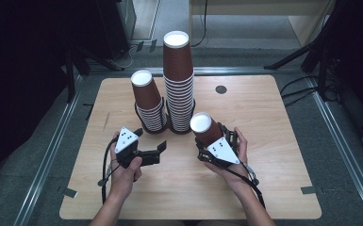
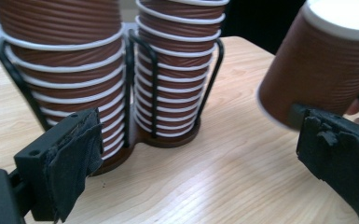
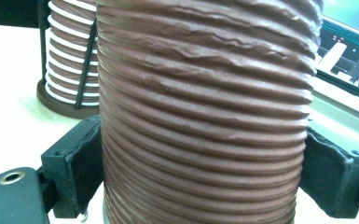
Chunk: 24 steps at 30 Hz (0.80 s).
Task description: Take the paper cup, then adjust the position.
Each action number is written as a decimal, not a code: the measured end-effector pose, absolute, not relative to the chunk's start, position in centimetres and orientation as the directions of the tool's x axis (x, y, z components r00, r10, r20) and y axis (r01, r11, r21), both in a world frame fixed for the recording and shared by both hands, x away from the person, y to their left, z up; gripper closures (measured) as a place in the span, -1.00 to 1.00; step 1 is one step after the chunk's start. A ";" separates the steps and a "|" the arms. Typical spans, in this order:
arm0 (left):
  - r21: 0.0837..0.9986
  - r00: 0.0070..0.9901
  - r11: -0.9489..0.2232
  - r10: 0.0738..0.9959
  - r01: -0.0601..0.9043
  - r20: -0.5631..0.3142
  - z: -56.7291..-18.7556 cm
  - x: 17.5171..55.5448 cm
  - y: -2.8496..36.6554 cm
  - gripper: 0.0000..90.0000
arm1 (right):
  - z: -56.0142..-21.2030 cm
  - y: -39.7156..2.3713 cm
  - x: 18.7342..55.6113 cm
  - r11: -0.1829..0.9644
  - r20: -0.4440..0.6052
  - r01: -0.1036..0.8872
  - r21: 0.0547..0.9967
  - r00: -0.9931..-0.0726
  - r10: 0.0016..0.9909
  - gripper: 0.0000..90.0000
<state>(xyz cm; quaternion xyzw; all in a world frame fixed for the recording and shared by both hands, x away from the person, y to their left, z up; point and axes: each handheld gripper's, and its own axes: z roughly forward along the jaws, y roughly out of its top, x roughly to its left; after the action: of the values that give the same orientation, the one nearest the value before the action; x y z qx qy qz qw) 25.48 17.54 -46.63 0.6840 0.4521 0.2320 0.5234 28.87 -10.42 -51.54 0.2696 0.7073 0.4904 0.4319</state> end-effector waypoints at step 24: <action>0.915 0.579 -0.011 0.777 0.403 -0.246 -45.9 25.2 16.7 -0.99 | -51.9 -8.6 28.3 0.424 -0.400 -0.083 0.902 -0.532 0.746 -0.75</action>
<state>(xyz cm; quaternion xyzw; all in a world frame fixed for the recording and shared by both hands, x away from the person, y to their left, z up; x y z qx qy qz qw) 25.22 16.65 -45.94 0.6910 0.4271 0.1674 0.5586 28.30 -8.57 -51.91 0.2278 0.7279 0.4860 0.4266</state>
